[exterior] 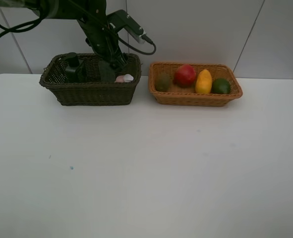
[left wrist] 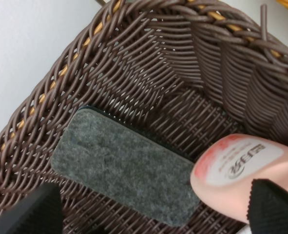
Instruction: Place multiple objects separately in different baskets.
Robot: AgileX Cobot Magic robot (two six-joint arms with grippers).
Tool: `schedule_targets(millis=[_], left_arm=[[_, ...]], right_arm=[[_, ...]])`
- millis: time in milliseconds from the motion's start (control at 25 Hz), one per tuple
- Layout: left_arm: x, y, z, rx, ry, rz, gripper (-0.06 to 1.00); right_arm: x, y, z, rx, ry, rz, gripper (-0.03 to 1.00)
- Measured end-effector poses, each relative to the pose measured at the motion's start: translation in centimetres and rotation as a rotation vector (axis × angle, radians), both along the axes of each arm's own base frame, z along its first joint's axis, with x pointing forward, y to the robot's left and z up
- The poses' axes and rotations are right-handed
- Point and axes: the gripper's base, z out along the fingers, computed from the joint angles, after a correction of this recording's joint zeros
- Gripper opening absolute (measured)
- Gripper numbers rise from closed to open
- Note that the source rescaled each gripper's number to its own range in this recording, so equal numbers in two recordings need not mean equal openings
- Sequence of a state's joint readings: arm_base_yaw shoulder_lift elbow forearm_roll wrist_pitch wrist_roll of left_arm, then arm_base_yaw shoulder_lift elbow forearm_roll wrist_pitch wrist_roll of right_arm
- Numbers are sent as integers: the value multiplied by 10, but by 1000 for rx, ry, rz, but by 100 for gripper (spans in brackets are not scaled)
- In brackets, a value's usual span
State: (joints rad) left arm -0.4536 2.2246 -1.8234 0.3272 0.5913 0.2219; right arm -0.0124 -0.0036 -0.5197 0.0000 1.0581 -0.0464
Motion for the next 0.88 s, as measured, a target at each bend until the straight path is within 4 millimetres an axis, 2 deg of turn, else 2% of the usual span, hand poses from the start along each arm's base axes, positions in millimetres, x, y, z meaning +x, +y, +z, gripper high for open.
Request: schedule_targets(millis=[280,600,880], left_arm=[[-2,1,4,-4,11,8,100],[-21,11,48,-10,46,56,100],[-54,24,72,-28,102,81,100]], right_arm=[[0,0,0,0,0,0,100],[0,0,0,0,0,0,100],[0,0,0,0,0,0,100]])
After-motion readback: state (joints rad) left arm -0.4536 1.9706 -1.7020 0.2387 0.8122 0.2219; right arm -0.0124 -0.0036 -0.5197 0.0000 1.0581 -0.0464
